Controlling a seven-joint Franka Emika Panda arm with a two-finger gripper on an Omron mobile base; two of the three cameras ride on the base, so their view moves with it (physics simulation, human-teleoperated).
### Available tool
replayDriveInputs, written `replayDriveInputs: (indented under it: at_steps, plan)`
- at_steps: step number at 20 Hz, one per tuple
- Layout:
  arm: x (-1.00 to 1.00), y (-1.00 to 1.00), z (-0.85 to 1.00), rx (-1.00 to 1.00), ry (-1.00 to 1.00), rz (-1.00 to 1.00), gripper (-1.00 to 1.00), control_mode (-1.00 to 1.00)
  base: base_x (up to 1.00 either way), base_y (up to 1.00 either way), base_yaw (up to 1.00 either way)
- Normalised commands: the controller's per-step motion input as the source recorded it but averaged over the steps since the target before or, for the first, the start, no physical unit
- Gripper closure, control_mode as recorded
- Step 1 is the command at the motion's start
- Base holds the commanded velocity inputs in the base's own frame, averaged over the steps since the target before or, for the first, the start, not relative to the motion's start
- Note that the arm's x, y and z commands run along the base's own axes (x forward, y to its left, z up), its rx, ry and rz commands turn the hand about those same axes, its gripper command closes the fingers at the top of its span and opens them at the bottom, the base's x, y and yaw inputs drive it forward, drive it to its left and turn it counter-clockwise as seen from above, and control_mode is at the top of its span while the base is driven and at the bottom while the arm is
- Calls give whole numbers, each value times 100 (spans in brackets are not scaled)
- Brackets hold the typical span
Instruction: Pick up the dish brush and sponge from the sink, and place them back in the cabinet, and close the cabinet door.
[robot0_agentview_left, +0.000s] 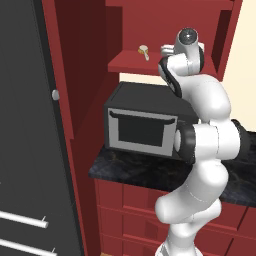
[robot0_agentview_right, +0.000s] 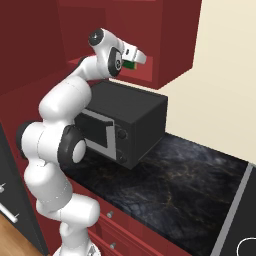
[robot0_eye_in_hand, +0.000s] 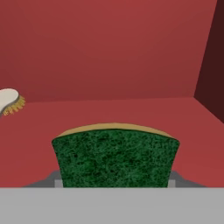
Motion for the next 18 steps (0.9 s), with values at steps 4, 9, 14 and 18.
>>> replayDriveInputs:
  at_steps: [4, 9, 14, 18]
  plan:
    - [2, 0, 0, 0, 0, 0, -100, -100, 0, 0, 0]
    - [0, 0, 0, 0, 0, 0, -100, -100, 0, 0, 0]
    - [0, 0, 0, 0, 0, 0, -100, -100, 0, 0, 0]
    - [0, 0, 0, 0, 0, 0, -100, -100, 0, 0, 0]
